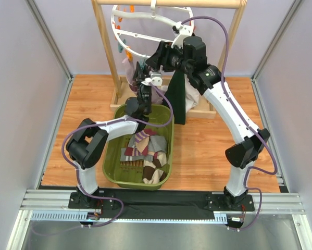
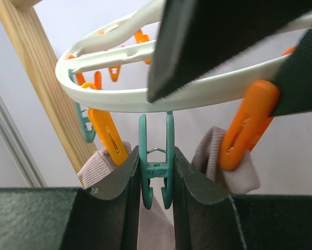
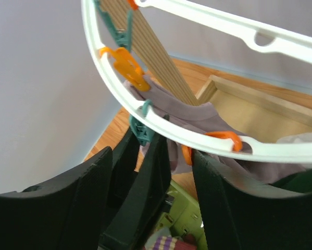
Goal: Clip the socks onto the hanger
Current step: Open the clamp at the hanger.
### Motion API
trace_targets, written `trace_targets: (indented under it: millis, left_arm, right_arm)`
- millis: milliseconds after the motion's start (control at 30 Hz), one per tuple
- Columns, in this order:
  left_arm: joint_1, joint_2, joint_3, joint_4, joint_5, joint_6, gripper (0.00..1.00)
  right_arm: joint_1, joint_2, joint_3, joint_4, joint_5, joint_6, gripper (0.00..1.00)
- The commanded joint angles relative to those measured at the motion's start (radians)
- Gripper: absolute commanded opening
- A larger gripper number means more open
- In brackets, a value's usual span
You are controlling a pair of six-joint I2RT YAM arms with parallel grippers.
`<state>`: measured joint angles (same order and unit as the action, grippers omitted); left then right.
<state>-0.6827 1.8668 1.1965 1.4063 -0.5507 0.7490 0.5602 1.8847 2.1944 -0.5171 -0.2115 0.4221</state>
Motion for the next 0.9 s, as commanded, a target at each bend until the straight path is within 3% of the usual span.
trace_targets:
  millis: [0,167,400,533,667,867]
  left_arm:
    - [-0.02,0.012,-0.014,0.123,0.061,-0.014,0.0]
    - [-0.011,0.035,0.006,0.123,0.188,-0.014,0.0]
    - [0.017,0.028,0.002,0.125,0.291,-0.026,0.0]
    - [0.02,0.035,0.035,0.125,0.33,-0.014,0.0]
    - [0.018,0.054,0.089,0.125,0.37,0.03,0.0]
    - [0.0,0.048,0.107,0.125,0.387,0.099,0.0]
  right_arm:
    - [-0.032,-0.096,-0.09,0.127,-0.045,-0.043,0.66]
    - [-0.101,-0.075,0.06,-0.08,-0.08,-0.029,0.66]
    - [-0.098,-0.076,0.134,-0.21,-0.088,0.015,0.67]
    - [-0.098,-0.107,0.071,-0.176,-0.164,0.101,0.66]
    - [-0.082,-0.043,0.171,-0.238,-0.147,0.141,0.64]
    - [-0.053,-0.009,0.136,-0.167,-0.112,0.185,0.64]
